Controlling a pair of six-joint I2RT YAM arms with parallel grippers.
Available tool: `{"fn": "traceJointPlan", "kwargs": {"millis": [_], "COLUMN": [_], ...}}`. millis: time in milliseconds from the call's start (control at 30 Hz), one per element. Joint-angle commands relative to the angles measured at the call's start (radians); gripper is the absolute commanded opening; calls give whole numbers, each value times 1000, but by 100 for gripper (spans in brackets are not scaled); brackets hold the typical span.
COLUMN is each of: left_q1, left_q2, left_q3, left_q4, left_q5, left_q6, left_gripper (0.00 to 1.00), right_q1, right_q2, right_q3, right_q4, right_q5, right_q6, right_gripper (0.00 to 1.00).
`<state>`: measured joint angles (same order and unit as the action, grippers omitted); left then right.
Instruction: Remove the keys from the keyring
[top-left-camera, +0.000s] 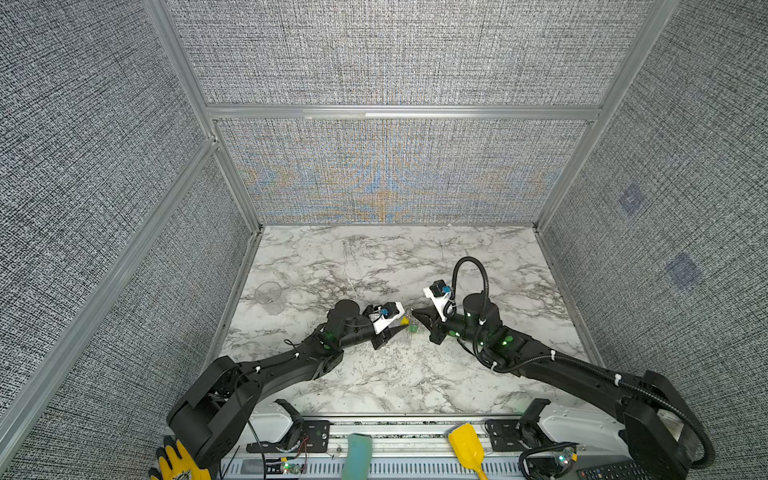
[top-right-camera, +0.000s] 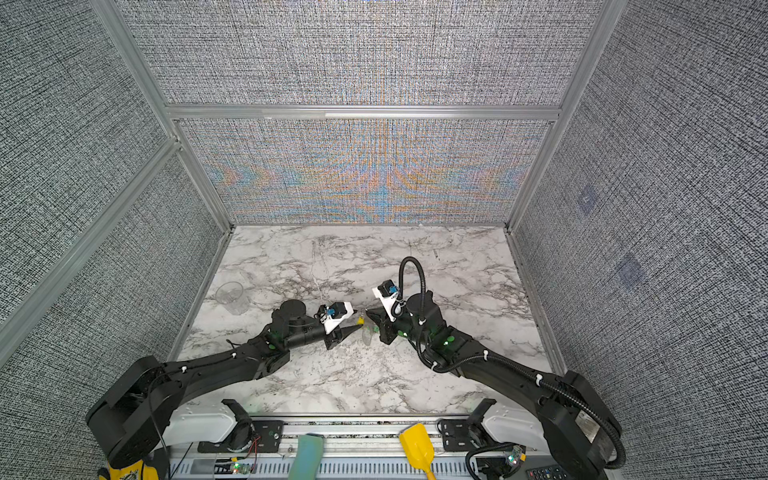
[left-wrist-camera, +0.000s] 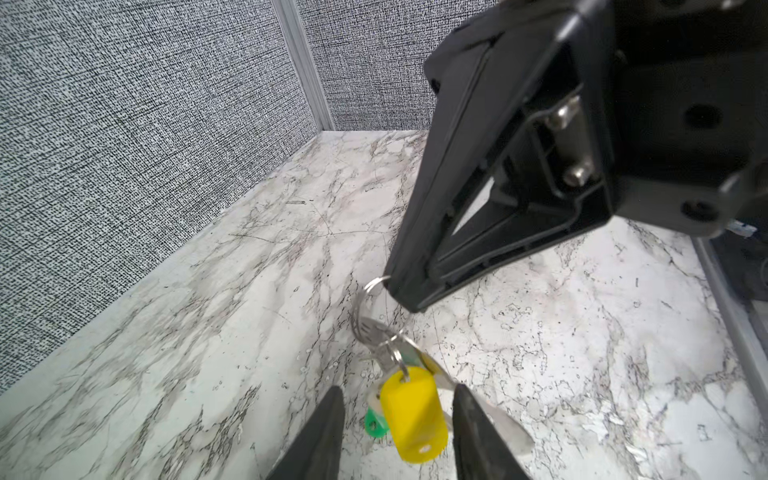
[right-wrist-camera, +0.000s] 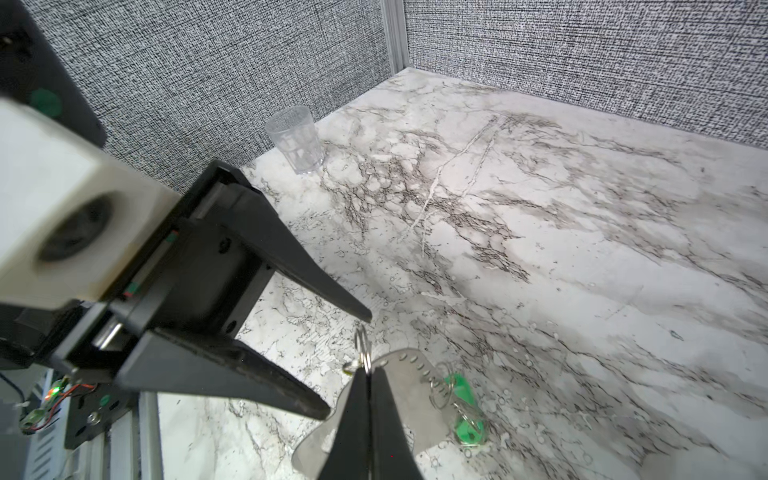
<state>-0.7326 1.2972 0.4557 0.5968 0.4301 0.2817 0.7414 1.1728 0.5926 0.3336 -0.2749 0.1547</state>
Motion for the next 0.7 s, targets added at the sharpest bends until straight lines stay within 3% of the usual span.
{"fn": "traceJointPlan", "kwargs": {"millis": [0, 667], "left_q1": [-7, -67], "left_q2": [-7, -67], "left_q3": [-10, -49], "left_q4": [23, 80], "left_q5": [-35, -239], "left_q6": [-20, -38], "left_gripper": [44, 46], "right_q1": [2, 1], "right_q2": [-3, -17], "right_q3": [4, 51], "right_q4": [80, 35], "right_q5": [-58, -76], "right_q6": [22, 54], "right_gripper": [0, 0]}}
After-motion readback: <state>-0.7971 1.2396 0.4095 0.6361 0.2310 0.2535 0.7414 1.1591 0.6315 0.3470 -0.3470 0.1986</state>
